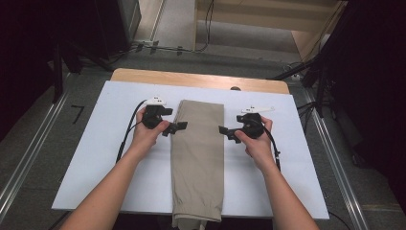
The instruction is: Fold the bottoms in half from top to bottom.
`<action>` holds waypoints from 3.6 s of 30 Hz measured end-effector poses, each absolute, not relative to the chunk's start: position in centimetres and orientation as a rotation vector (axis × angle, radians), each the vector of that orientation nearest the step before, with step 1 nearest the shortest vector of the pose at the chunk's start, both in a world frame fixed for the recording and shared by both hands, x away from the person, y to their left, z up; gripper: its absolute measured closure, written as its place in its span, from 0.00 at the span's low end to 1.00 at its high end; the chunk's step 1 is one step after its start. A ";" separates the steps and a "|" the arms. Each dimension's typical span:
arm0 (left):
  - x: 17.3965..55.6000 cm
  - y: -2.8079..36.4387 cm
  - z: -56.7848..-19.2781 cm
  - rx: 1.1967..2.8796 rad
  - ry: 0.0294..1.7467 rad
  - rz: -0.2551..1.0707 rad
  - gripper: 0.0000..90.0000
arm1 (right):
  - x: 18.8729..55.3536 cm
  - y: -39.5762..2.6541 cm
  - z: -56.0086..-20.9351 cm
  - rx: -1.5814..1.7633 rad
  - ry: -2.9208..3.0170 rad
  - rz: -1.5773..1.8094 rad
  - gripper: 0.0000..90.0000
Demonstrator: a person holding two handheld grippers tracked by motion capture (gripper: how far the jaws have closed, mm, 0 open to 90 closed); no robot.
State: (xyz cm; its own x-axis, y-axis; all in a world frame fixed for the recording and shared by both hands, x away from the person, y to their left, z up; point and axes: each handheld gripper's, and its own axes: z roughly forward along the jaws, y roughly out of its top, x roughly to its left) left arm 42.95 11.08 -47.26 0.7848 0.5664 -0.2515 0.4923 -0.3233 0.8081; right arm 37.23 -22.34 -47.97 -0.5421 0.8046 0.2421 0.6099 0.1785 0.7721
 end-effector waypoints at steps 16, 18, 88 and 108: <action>50.1 9.0 -49.9 2.095 1.030 0.200 0.33 | 44.7 -21.9 -50.8 1.560 2.185 1.034 0.28; 50.6 8.8 -50.2 2.104 1.048 0.206 0.36 | 45.4 -21.9 -51.2 1.575 2.171 1.026 0.29; 25.8 12.9 -49.3 2.001 0.620 -0.110 0.17 | 20.4 -17.9 -49.6 1.199 2.353 1.366 0.17; 23.0 12.6 -50.7 2.081 0.716 0.058 0.61 | 17.5 -15.9 -52.2 0.983 2.360 1.136 0.63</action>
